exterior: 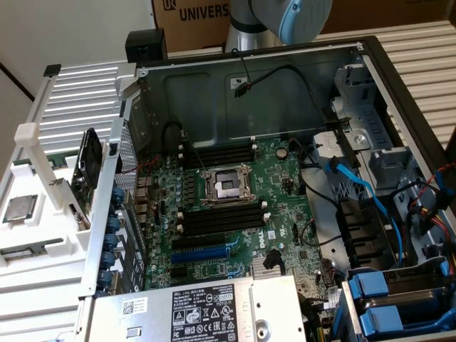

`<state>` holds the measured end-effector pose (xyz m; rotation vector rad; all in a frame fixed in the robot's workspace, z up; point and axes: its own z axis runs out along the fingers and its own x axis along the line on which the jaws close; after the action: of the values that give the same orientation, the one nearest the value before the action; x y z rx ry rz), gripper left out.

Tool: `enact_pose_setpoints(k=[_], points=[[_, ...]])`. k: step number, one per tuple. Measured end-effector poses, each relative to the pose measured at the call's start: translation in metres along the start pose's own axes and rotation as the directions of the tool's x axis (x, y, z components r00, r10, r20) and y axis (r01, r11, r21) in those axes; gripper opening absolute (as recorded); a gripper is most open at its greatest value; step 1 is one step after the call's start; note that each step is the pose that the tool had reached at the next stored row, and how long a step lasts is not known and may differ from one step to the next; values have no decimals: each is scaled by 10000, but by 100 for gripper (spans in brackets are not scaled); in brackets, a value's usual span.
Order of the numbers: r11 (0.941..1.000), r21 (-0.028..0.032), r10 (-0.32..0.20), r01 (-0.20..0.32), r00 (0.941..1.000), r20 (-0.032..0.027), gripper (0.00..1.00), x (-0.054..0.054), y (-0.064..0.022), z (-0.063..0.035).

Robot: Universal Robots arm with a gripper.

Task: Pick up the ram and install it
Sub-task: 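Pick up the ram and move it above insertion slot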

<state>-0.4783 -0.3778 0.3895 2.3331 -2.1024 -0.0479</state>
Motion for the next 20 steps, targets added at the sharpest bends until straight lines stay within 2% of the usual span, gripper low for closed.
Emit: enact_pose_setpoints(k=[8, 14, 15, 20], points=[[9998, -5, -219, 219, 9998, -5, 11, 12, 0, 19], [9996, 18, -278, 278, 9996, -10, 11, 24, 0, 109], [9996, 27, -279, 279, 9996, -11, 11, 26, -2, 155], [9996, 42, -278, 278, 9996, -13, 11, 34, 7, 189]])
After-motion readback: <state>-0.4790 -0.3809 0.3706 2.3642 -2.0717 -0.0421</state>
